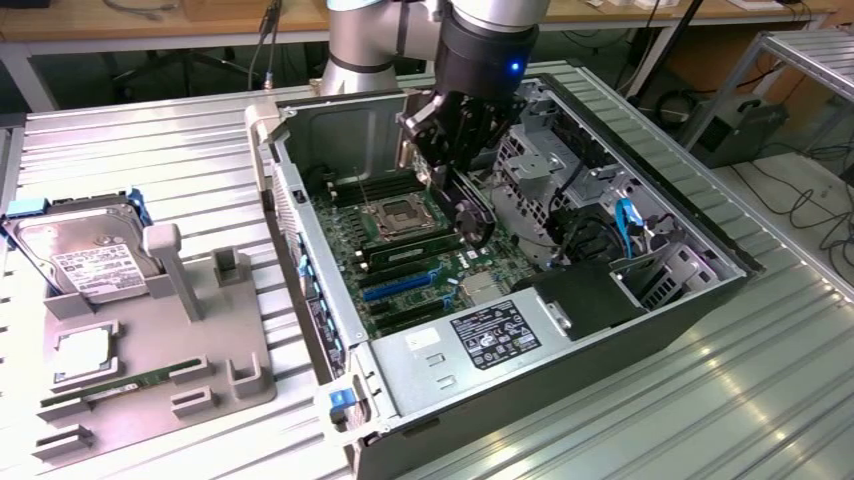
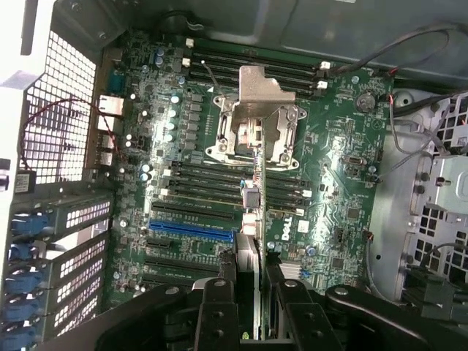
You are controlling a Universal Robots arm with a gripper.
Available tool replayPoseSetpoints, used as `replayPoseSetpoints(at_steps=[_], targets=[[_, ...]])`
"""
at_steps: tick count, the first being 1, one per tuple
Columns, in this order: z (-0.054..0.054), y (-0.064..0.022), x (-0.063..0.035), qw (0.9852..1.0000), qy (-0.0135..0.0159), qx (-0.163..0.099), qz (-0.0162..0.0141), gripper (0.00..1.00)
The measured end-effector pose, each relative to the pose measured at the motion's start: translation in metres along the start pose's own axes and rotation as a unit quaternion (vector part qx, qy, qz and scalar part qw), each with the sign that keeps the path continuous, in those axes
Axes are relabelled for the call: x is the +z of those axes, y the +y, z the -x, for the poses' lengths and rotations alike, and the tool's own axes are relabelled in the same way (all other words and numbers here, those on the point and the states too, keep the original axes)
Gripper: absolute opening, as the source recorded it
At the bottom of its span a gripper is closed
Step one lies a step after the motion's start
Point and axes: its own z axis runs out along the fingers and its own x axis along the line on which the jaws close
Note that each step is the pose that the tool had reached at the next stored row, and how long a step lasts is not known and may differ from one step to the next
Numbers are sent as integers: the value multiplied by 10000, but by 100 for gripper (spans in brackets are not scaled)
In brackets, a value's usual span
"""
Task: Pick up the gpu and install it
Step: 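Insert the gpu into the slot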
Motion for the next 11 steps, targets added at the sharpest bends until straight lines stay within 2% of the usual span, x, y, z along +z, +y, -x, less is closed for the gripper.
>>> replayPoseSetpoints(at_steps=[11], targets=[[0, 0, 0, 9991, 14, -426, 11, 26]])
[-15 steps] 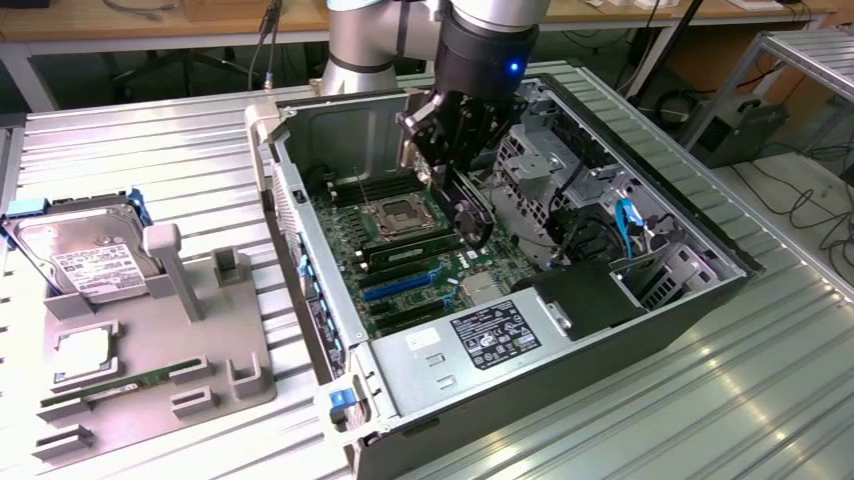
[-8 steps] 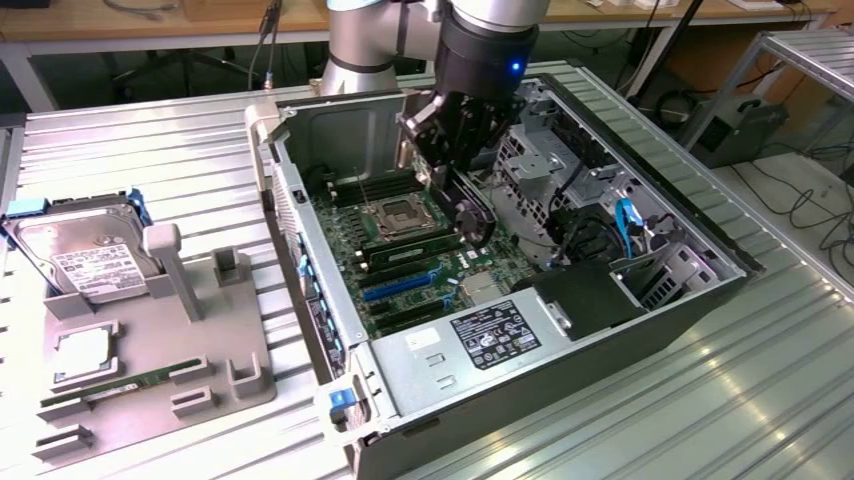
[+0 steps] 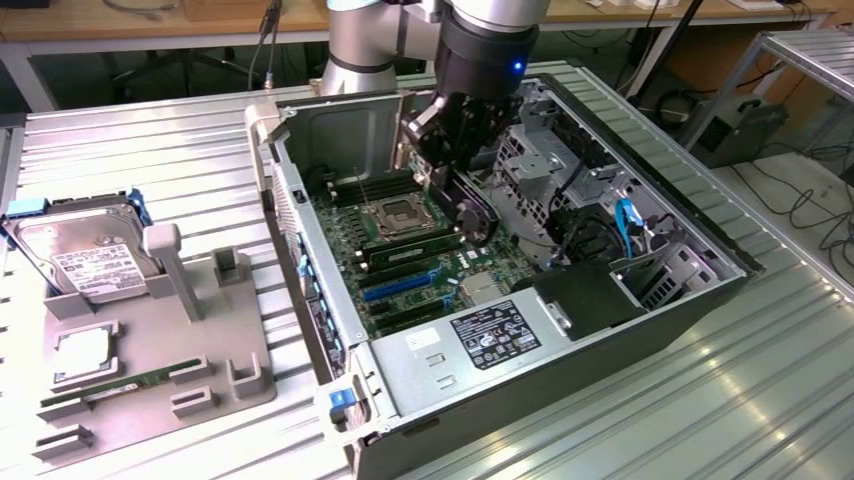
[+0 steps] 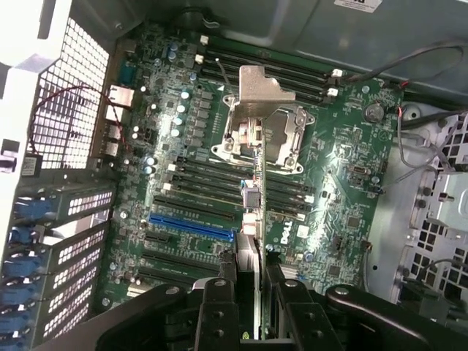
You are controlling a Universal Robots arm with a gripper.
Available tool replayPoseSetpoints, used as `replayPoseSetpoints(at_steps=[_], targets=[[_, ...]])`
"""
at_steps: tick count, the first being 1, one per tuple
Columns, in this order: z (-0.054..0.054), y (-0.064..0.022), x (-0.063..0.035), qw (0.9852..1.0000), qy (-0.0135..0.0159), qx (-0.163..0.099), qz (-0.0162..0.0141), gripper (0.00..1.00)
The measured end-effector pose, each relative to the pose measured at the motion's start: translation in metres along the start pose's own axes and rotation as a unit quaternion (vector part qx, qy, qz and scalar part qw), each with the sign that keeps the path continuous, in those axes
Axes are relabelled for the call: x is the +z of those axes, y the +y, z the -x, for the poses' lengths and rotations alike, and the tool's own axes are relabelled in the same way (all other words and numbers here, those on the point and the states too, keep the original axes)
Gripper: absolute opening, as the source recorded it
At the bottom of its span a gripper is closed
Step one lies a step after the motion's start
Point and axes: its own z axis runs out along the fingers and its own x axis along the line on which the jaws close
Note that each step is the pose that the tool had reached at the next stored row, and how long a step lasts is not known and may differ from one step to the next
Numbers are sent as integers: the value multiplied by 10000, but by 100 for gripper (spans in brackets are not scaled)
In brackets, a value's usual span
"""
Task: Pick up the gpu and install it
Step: 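Insert the gpu into the slot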
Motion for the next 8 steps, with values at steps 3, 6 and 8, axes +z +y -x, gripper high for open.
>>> replayPoseSetpoints(at_steps=[3, 6, 8], targets=[[0, 0, 0, 9999, 4, -132, 3, 26], [0, 0, 0, 9997, 7, -224, 6, 26], [0, 0, 0, 9996, 10, -294, 7, 26]])
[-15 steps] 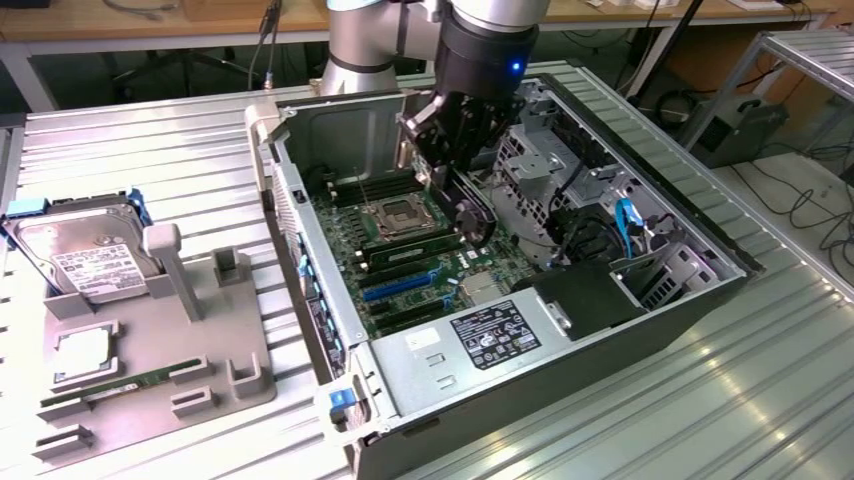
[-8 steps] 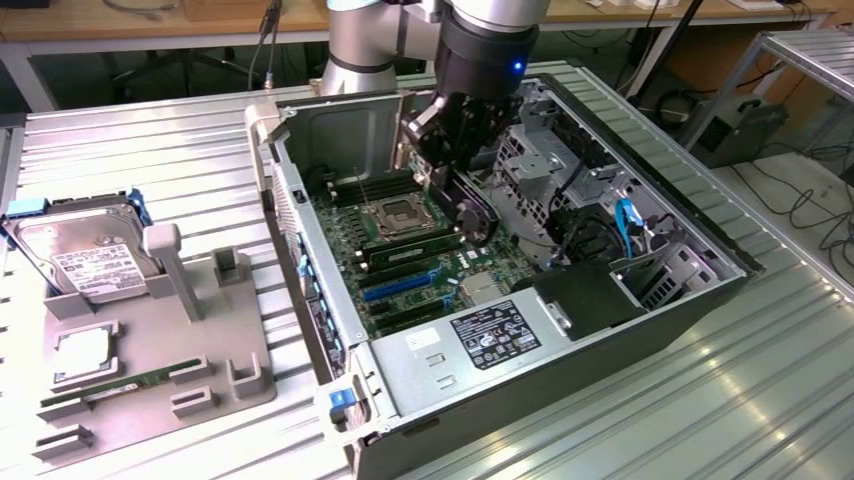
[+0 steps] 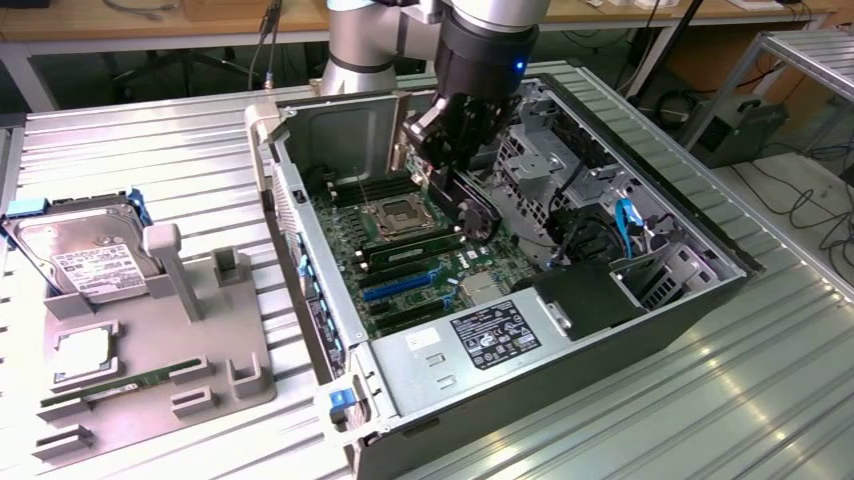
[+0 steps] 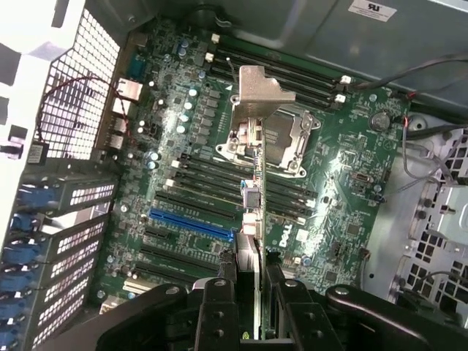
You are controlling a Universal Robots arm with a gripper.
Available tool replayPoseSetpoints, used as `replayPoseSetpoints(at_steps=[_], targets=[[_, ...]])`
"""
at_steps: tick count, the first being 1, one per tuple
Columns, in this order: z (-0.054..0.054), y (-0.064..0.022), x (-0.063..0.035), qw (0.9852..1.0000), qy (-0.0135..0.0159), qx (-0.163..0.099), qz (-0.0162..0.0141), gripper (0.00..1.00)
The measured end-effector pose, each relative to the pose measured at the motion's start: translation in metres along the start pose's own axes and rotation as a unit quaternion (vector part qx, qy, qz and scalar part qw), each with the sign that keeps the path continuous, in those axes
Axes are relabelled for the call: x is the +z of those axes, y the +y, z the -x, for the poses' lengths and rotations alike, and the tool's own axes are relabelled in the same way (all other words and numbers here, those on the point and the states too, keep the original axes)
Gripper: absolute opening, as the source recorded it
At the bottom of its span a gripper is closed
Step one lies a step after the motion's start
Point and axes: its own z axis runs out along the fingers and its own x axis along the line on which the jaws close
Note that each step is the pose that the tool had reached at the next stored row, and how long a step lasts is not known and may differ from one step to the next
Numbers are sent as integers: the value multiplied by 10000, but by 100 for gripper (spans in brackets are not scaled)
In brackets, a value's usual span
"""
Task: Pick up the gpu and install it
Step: 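Insert the gpu into the slot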
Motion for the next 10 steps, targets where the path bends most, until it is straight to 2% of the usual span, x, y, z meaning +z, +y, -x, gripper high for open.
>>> replayPoseSetpoints(at_steps=[10], targets=[[0, 0, 0, 9992, 14, -407, 10, 26]])
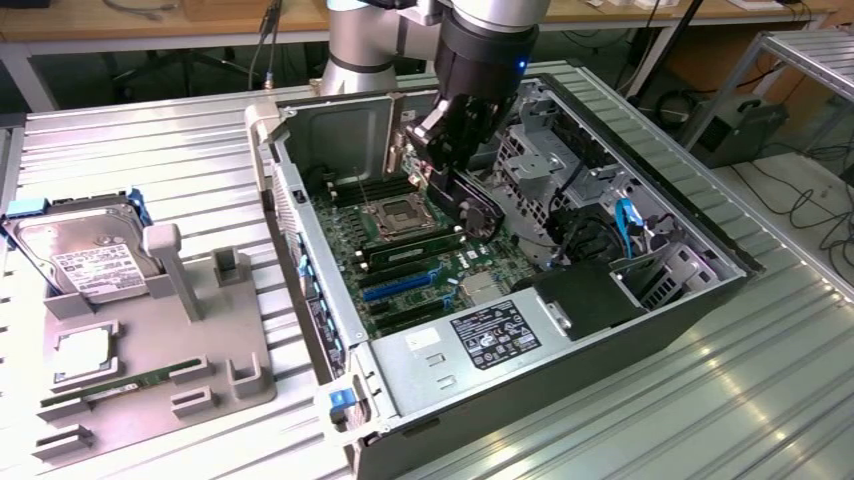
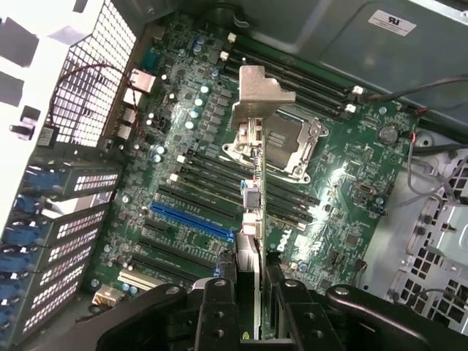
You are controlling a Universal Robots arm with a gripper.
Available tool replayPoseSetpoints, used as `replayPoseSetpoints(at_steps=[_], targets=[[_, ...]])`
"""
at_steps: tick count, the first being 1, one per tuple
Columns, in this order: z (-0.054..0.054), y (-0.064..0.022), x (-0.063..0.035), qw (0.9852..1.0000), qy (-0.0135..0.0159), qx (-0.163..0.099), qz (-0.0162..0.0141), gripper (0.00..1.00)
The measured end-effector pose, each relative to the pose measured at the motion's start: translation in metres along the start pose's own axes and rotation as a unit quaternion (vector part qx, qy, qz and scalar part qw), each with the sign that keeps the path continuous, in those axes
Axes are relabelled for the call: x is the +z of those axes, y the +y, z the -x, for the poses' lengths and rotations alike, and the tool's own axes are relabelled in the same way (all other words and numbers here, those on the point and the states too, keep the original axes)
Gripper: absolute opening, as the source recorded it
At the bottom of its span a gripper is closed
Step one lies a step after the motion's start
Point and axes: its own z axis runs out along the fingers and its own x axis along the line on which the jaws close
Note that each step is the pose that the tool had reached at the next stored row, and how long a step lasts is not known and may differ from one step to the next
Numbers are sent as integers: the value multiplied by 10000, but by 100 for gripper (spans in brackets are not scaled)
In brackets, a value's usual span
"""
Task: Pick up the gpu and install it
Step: 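Insert the gpu into the slot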
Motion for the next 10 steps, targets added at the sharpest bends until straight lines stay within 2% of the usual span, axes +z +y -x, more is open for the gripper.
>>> replayPoseSetpoints(at_steps=[5, 10], targets=[[0, 0, 0, 9997, 7, -231, 6, 26], [0, 0, 0, 9988, 16, -482, 12, 26]])
